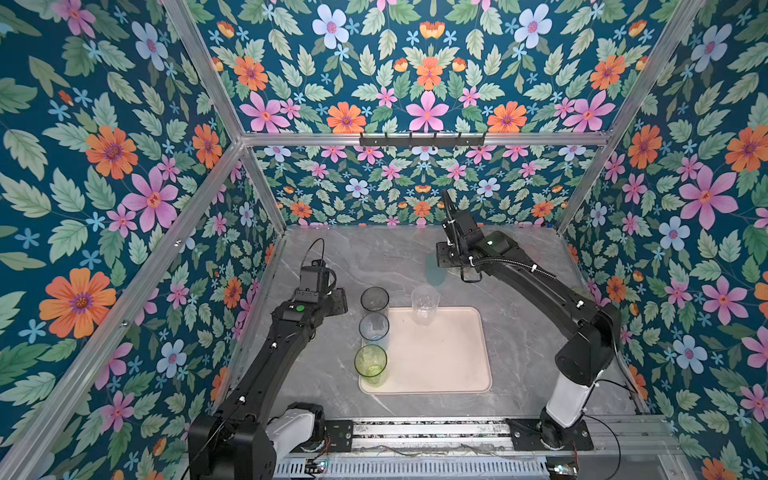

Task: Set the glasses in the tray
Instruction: 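Raise right gripper and move it above the teal glass, then lower right gripper onto the teal glass rim and close it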

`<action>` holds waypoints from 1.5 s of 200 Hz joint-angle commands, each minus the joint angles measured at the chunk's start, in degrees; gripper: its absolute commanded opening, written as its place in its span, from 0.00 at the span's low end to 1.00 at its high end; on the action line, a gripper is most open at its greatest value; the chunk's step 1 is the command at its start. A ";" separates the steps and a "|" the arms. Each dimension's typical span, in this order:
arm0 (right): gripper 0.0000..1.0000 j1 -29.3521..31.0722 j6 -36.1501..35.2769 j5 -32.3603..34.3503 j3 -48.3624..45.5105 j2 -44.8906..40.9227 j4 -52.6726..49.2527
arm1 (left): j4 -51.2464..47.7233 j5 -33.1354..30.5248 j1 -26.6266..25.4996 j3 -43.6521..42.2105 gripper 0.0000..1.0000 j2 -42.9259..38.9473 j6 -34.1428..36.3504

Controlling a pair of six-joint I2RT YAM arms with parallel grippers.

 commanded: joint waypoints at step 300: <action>0.52 -6.16 6.95 -4.08 7.76 16.98 -0.17 | -0.28 -0.48 -0.02 0.08 0.66 -0.24 -0.15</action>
